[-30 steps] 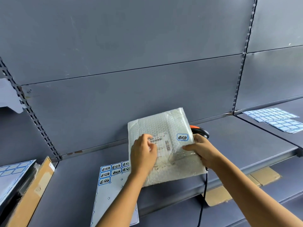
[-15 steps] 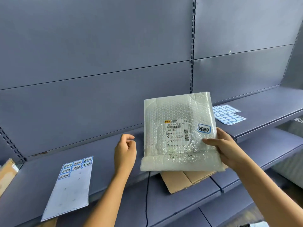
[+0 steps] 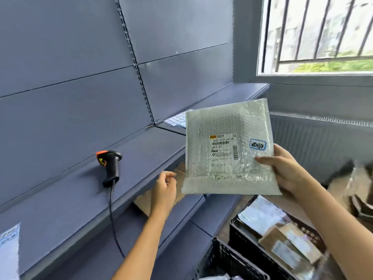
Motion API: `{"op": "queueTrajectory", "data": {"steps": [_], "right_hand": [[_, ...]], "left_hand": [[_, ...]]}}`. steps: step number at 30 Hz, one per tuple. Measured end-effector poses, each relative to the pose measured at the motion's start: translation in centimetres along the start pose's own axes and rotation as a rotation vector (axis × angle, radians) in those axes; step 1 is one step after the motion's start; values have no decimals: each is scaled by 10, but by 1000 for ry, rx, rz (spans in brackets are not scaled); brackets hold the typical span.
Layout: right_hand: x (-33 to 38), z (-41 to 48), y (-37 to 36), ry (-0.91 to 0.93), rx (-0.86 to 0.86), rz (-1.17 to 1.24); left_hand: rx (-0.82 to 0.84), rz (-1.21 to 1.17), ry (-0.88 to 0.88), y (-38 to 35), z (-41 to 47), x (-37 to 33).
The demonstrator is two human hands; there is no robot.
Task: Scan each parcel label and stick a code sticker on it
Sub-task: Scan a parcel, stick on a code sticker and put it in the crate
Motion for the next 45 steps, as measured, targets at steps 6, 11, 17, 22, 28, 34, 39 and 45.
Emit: {"op": "queueTrajectory", "data": {"steps": [6,11,17,22,28,34,39,45], "right_hand": [[0,-87,74,16,-257,-1],[2,-171,136,45,-484,-17],[18,-231,204,50,-650,15],[33,-238,247,75,-656,26],[61,-234,308,47,-602,-6],[94,-229,377,61,-598,2],[97,-206,405,19,-558,21],[88,-158,416,-21,-490,22]], "left_hand": [[272,-49,-61,-74,-35,-9],[443,-46,-44,-130,-81,-6],[626,-17,-91,-181,-125,-35],[669,-1,-127,-225,-136,-69],[765,-192,90,-305,-159,-99],[789,-283,142,-365,-184,-144],[877,-243,167,-401,-198,-154],[1000,-189,123,-434,-182,-157]]}}
Point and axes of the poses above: each hand's wrist, its own z-axis towards the middle knuckle, its own y-axis out of the back of the hand, x = y × z, the point moved 8 cm from there along z, towards the middle knuckle, and after that the axes turned 3 degrees about z, right-handed, at the moved point
